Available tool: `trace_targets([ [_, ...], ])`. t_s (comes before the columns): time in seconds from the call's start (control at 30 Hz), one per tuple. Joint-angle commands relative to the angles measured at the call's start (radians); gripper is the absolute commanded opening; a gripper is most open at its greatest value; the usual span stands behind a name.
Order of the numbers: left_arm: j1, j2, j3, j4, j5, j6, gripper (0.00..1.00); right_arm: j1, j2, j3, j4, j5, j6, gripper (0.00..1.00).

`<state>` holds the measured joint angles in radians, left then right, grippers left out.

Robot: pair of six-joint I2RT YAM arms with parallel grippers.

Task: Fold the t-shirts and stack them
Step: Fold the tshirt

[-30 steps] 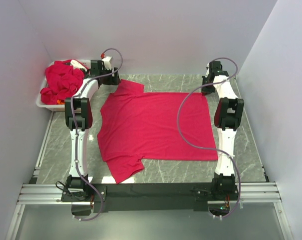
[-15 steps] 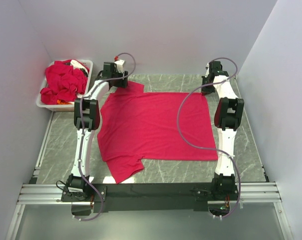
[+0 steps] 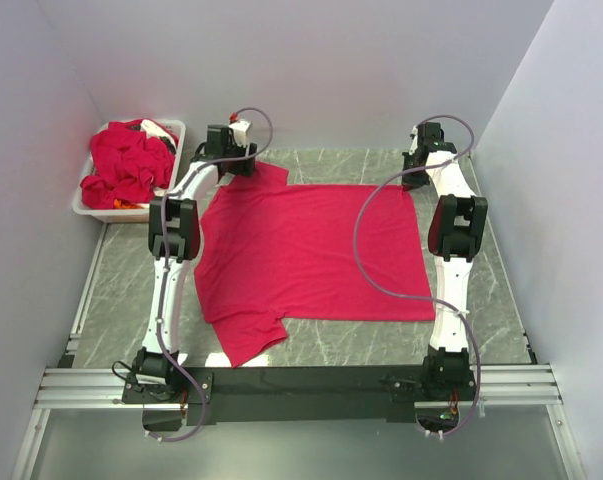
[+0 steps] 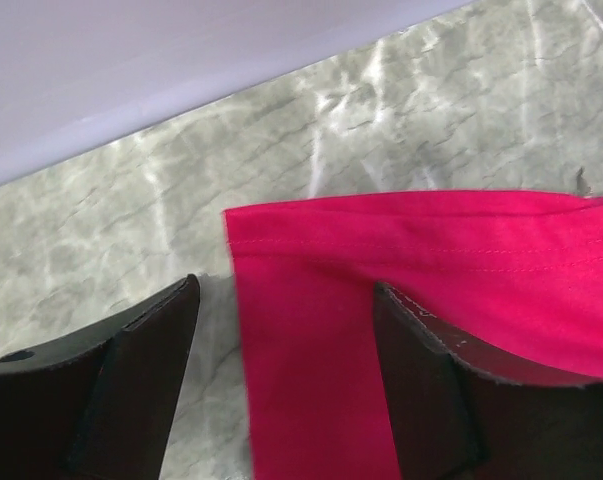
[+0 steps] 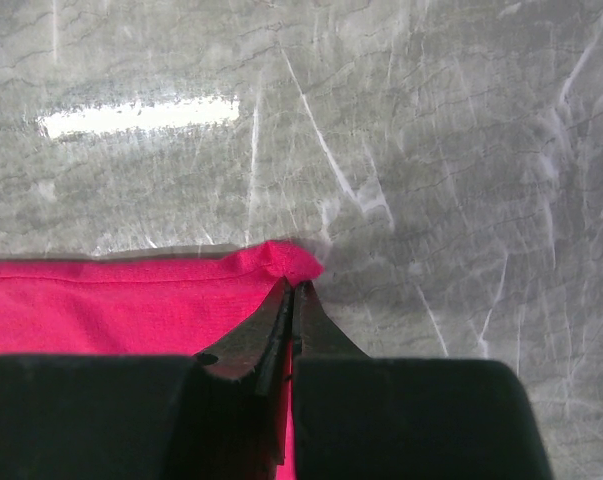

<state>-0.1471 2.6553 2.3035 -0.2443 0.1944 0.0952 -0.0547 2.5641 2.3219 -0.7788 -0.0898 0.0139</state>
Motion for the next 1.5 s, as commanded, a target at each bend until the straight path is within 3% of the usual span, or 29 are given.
trace_targets([
  [0.0,0.053,-0.081,0.022,-0.050,0.057,-0.031,0.75,0.012,-0.004,-0.022,-0.040,-0.010,-0.005,0.00],
  [0.27,0.093,-0.186,-0.092,-0.076,0.234,0.006,0.74,0.012,-0.005,-0.022,-0.036,-0.011,-0.005,0.00],
  [0.5,0.066,-0.040,0.106,-0.056,0.200,-0.055,0.73,0.010,-0.010,-0.032,-0.034,-0.008,-0.005,0.00],
  [0.7,-0.003,-0.006,0.082,-0.026,0.085,0.070,0.70,0.010,-0.001,-0.013,-0.042,-0.008,-0.005,0.00],
  [0.9,-0.014,0.025,0.088,-0.032,-0.026,0.086,0.68,0.010,0.001,-0.015,-0.046,-0.010,-0.005,0.00],
  [1.2,0.000,-0.050,-0.033,0.079,0.051,0.066,0.67,0.010,0.016,0.013,-0.059,-0.013,-0.005,0.00],
  [1.47,0.017,-0.052,0.016,0.128,0.030,0.012,0.65,0.010,0.008,-0.007,-0.046,-0.013,-0.005,0.00],
])
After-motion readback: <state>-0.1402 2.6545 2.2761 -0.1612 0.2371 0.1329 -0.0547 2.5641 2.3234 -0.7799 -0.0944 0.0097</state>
